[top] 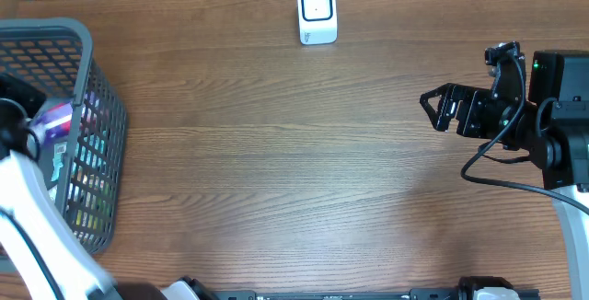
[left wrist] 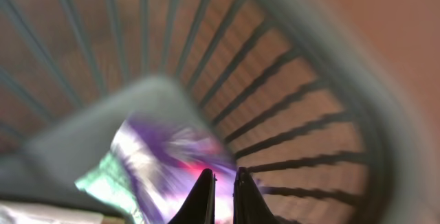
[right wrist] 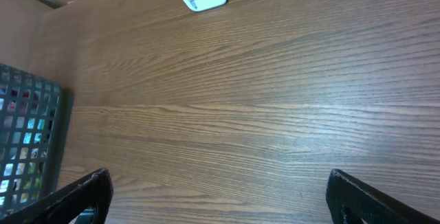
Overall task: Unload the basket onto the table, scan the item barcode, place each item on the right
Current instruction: 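Grasp the purple package in the basket with the left gripper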
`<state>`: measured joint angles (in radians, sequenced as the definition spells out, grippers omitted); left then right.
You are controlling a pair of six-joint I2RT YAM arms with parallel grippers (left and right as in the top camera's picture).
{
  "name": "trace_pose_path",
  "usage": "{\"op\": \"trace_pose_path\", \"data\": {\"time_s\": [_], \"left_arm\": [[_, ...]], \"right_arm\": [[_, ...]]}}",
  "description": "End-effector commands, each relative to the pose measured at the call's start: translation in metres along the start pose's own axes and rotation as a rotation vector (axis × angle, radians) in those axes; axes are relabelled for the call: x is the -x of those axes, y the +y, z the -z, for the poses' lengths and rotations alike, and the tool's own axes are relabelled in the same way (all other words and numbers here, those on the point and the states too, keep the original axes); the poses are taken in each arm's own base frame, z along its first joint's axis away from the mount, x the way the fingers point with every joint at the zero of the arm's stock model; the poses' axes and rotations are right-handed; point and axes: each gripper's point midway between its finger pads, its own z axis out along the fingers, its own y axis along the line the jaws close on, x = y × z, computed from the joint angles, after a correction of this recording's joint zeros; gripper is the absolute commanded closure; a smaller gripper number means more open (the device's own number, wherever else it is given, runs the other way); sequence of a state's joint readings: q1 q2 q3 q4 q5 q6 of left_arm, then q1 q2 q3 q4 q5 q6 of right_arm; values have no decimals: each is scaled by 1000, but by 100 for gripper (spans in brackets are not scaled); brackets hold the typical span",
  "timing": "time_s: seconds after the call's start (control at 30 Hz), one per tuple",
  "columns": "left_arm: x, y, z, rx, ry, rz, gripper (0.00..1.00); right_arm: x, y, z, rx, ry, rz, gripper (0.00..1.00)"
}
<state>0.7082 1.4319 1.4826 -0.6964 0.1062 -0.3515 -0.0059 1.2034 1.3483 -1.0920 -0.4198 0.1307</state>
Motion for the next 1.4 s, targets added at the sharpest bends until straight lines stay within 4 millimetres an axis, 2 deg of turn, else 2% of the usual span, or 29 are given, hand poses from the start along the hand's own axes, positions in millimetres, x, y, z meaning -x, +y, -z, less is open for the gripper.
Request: {"op": "trace_pose_path", "data": {"time_s": [0.0,0.1,0.17,0.23,0.33,0.4,0.43,0.6,0.73,0.77,1.07,1.17,1.37], "left_arm": [[18,-17,57,-63,-108,-85,96],[20,-31,94,-110,-164,-141,96],[17,-32,102,-110,-166,-144,96],[13,-27,97,-90,-147,-139,93],[6,-10,76,-8,-92,-95,46],[-2,-4,57,18,-39,-84,25],[-6,-1,46,27,-10,-82,18],[-26,20,-13,79,117,-34,1],[-40,38,-54,110,189,-22,1],[-44,46,-69,121,207,-25,0],[-71,88,-143,161,294,-109,1],[-81,98,-156,175,322,-105,0],[-95,109,-169,194,364,-157,0]], "right_arm": [[8,8,6,19,-28,17,0],[9,9,6,20,-33,20,0],[9,9,6,20,-33,20,0],[9,9,6,20,-32,19,0],[8,8,6,19,-29,18,0],[8,8,6,19,-28,17,0],[8,8,6,19,-27,17,0],[7,8,6,18,-25,16,0],[7,8,6,18,-25,16,0],[8,8,6,18,-26,17,0],[8,8,6,18,-26,17,0],[8,8,6,18,-26,17,0],[8,8,6,18,-27,18,0]]}}
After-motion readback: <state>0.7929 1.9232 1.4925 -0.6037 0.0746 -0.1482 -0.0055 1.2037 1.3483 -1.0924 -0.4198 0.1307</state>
